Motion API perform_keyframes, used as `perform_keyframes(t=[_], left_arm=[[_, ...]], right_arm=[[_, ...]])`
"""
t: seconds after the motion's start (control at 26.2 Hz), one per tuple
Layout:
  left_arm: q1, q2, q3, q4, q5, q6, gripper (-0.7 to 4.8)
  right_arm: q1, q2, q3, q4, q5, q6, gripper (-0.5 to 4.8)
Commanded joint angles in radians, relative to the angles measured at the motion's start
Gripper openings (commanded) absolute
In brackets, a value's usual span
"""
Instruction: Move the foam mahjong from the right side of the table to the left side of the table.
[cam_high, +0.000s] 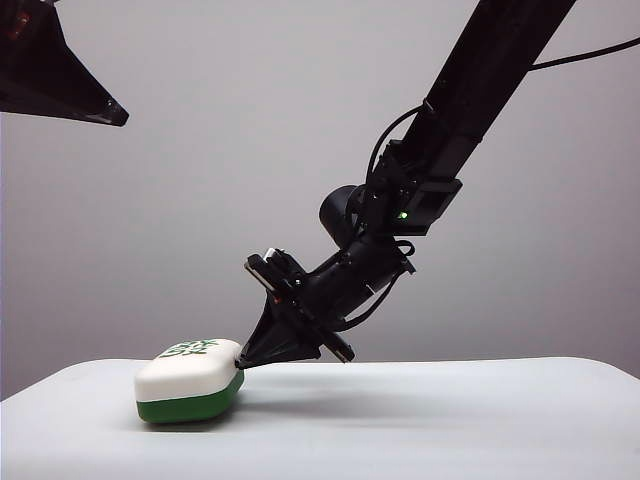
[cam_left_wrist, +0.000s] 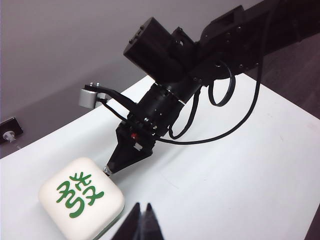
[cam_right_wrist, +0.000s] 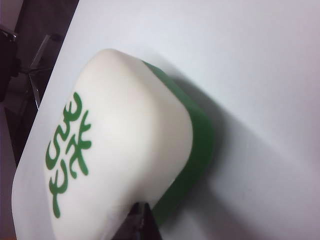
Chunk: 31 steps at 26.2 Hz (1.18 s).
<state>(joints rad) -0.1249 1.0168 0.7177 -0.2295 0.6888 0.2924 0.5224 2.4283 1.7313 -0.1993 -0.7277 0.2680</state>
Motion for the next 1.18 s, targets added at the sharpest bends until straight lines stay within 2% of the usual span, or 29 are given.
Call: perform_keyframes(t=[0.04, 0.46, 0.99, 1.07, 1.18], left_arm=[[0.001, -0.003, 0.002, 0.003, 0.005, 0.011, -0.05], [0.001, -0.003, 0.002, 0.003, 0.007, 0.011, -0.05], [0.000, -0.003, 0.002, 0.003, 0.008, 0.015, -0.05], [0.000, -0.003, 0.002, 0.003, 0.008, 0.014, -0.05], [0.000, -0.009, 0.003, 0.002, 0.007, 0.006, -0.05]], right_arm=[[0.005, -0.005, 0.005, 0.017, -0.010, 0.036, -0.05], [0.023, -0.004, 0.005, 0.022, -0.011, 0.048, -0.05], [0.045, 0.011, 0.005, 0.096, 0.042, 0.124, -0.05], [0.040, -0.003, 0.006, 0.079, 0.018, 0.126, -0.05], [0.034, -0.041, 0.006, 0.002, 0.036, 0.085, -0.05]])
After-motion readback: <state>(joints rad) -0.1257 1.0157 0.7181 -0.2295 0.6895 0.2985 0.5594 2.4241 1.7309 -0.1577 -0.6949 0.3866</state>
